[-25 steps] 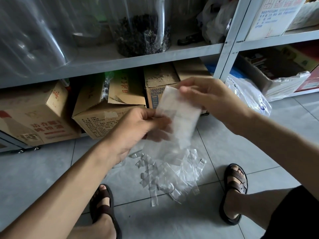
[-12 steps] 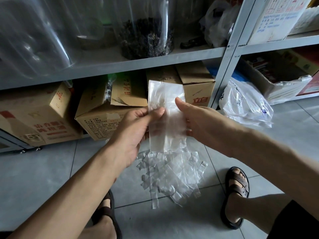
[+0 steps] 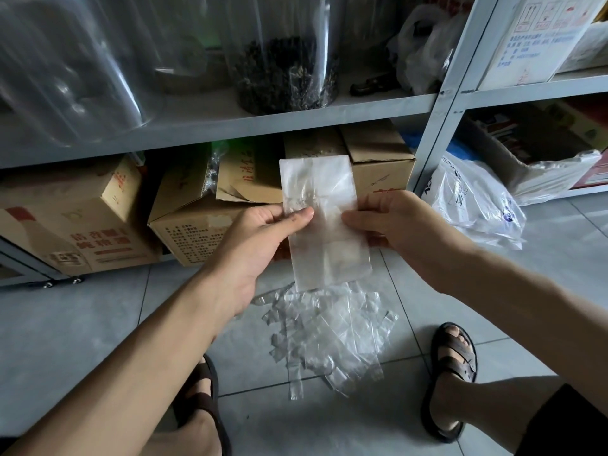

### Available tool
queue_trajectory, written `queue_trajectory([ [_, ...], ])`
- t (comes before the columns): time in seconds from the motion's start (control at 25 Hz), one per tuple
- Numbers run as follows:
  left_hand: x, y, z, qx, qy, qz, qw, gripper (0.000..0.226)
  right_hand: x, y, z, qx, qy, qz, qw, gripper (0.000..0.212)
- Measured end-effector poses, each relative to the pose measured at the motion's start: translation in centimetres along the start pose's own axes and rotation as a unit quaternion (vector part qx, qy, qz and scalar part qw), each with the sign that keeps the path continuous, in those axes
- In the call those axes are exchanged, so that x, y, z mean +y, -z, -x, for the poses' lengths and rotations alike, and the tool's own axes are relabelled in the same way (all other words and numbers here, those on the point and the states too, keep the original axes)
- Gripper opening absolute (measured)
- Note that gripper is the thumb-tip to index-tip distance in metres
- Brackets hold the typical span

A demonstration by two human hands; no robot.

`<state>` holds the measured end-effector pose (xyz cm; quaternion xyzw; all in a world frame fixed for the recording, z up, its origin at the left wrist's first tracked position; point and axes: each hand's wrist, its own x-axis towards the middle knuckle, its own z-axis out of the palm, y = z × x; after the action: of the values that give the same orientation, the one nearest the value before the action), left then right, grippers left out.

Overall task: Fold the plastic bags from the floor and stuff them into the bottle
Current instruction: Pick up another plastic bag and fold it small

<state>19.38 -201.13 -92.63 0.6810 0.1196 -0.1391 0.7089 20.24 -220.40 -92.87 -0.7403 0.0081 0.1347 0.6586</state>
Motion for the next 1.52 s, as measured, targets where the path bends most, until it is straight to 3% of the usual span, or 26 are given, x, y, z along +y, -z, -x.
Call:
queue_trajectory([
  [0.2, 0.3, 0.7, 0.1, -0.033, -0.027, -0.045, 0.998, 0.009, 0.3, 0.4, -0.4, 0.036, 0.025, 0.032, 0.999, 0.013],
  [0.4, 0.4, 1.1, -0.1, -0.024, -0.06, -0.071, 0.995, 0.009, -0.2, 0.9, -0.2, -0.014, 0.006, 0.021, 1.0, 0.016],
  [0.64, 0.7, 1.5, -0.2, -0.036, -0.051, -0.081, 0.995, 0.012, -0.2, 1.2, -0.1, -0.007, 0.003, 0.026, 1.0, 0.014],
  [1.04, 1.2, 1.1, 0.4, -0.052, -0.015, 0.025, 0.998, 0.015, -0.6, 1.4, 0.1, -0.015, -0.006, -0.029, 0.999, 0.005],
  [1.2, 1.3, 0.9, 0.4, -0.055, 0.036, 0.078, 0.995, 0.018, -0.6, 1.6, -0.1, -0.019, -0.035, -0.118, 0.992, 0.038],
  [1.32, 1.3, 1.1, 0.3, -0.077, 0.032, 0.08, 0.993, 0.016, -0.7, 1.7, 0.1, -0.036, -0.027, -0.136, 0.99, 0.022],
  [1.4, 1.2, 1.2, 0.3, -0.079, 0.024, 0.072, 0.994, 0.032, -0.8, 1.7, 0.3, -0.041, -0.012, -0.114, 0.993, 0.009],
  [1.52, 1.3, 1.2, 0.4, -0.084, 0.023, 0.067, 0.994, 0.035, -0.9, 1.6, 0.4, -0.031, -0.002, -0.088, 0.996, 0.02],
])
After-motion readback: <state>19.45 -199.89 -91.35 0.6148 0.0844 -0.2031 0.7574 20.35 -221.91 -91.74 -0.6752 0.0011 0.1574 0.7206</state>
